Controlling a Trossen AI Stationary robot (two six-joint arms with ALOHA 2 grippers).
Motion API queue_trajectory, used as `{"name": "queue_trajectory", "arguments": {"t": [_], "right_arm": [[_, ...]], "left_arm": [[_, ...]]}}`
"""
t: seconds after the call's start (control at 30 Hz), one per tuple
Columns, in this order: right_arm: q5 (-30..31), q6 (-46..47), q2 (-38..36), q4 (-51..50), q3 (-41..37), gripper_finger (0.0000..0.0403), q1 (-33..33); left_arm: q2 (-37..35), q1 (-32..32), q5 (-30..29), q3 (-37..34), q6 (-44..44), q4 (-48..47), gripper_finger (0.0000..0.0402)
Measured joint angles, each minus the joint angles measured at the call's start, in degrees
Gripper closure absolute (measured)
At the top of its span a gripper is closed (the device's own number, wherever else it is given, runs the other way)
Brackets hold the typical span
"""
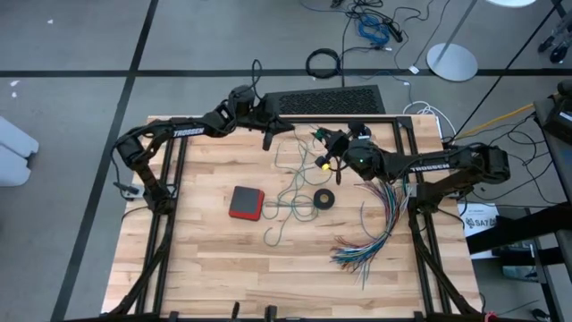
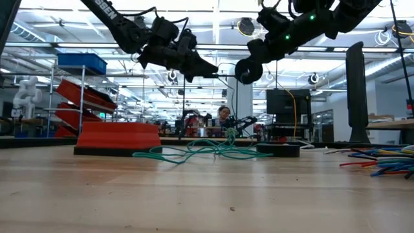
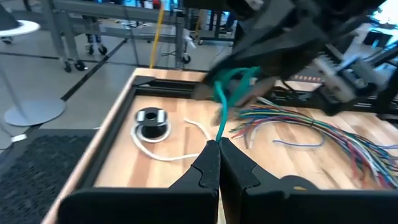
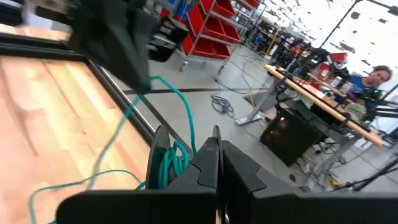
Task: Coiling cords
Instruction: Coil the green wire cable on the spool
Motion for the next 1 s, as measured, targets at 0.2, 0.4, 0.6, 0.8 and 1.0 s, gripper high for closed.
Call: {"name": "queue_trajectory", "arguments": {"t": [0.2, 0.4, 0.6, 0.8, 1.0], "right_arm": [[0.1, -1.5, 2.3, 0.4, 0.0, 0.0403, -1.5], [0.9, -2.1, 5.2, 3.8, 0.0, 0.0403, -2.1], [0.7, -3.9, 6.6, 10.4, 0.0, 0.0403, -2.1], [0.7, -1.9, 6.7, 15.1, 0.0, 0.0403, -2.1], [0.7, 0.6, 6.7, 19.2, 0.0, 0.0403, -2.1]], "left_arm": [[0.0, -3.1, 0.3, 0.0, 0.0, 0.2, 0.0402], [0.0, -5.6, 0.3, 0.0, -0.2, 0.3, 0.0402], [0.0, -8.9, -1.7, 0.0, 0.0, 2.5, 0.0402], [0.3, -11.2, -8.6, 0.0, -0.3, 6.7, 0.0402], [2.4, -13.1, -13.1, 0.0, -3.7, 13.0, 0.0402]]}}
